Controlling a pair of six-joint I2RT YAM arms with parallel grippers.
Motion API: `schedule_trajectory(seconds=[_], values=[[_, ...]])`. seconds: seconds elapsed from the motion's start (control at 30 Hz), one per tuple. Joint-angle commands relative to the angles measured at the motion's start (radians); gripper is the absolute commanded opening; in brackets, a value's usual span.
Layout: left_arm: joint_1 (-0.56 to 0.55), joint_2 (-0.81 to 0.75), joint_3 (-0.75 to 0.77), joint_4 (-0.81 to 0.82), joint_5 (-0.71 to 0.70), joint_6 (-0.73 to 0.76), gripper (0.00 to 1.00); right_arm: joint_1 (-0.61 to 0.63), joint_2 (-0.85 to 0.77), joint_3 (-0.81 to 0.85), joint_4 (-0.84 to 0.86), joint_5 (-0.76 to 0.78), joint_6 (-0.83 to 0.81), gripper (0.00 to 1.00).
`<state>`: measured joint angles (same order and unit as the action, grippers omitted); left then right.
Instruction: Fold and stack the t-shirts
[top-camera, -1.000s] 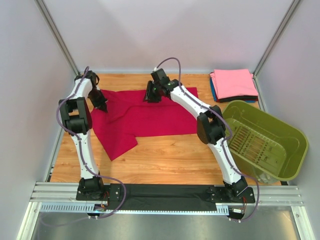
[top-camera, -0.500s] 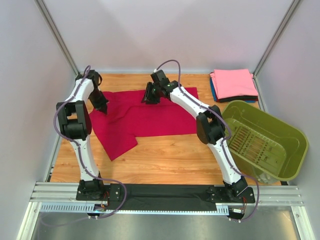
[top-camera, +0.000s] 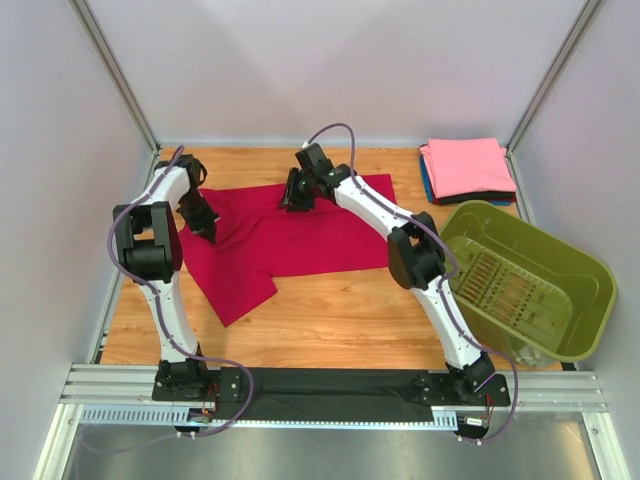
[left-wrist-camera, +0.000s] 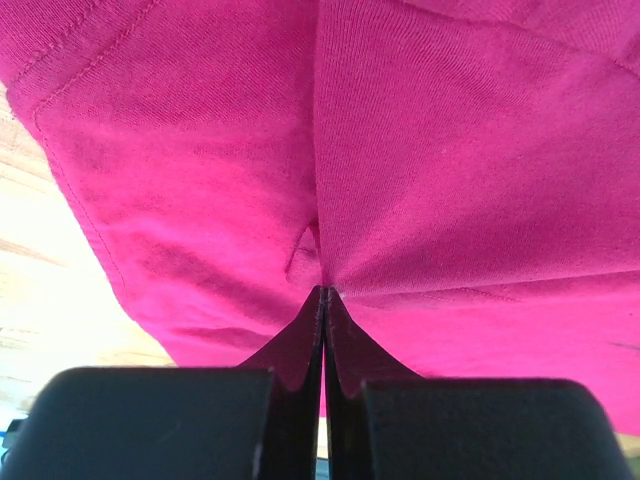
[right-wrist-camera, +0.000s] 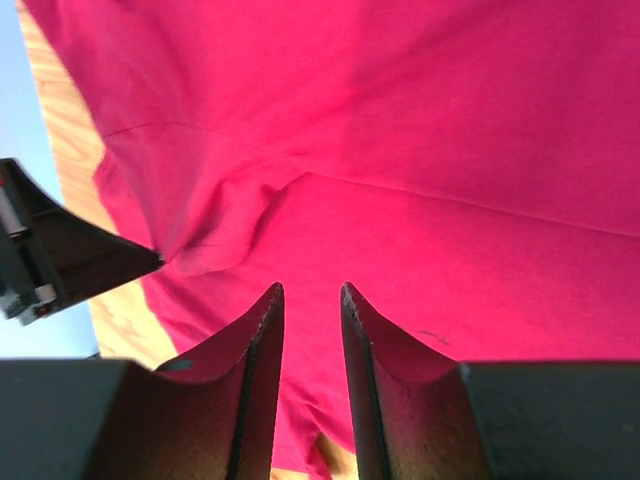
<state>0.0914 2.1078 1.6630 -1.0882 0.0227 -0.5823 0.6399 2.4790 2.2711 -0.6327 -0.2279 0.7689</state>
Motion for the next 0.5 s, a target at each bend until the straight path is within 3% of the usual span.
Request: schedule_trajectory(seconds=[0.0,0.2,0.33,0.47], values=[[0.001,-0.035,0.003,0.001,0.006,-0.024,0.0,-0.017,-0.038,0.007,-0.031,0.045,-0.042,0.31],[-0.001,-0.006,0.011,-0.001,-0.006,-0.014,0.01,-0.08,-0.104,-0.019,-0.177,0.283,-0.08,0.29],[0.001,0.003,0.035,-0.032,-0.021,-0.001,0.26,-0.172,-0.15,-0.084,-0.271,0.458,-0.02,0.3],[-0.005,-0.019,0.121,-0.042,-0.096,0.035,0.35,-0.242,-0.16,-0.093,-0.354,0.529,0.023,0.3]])
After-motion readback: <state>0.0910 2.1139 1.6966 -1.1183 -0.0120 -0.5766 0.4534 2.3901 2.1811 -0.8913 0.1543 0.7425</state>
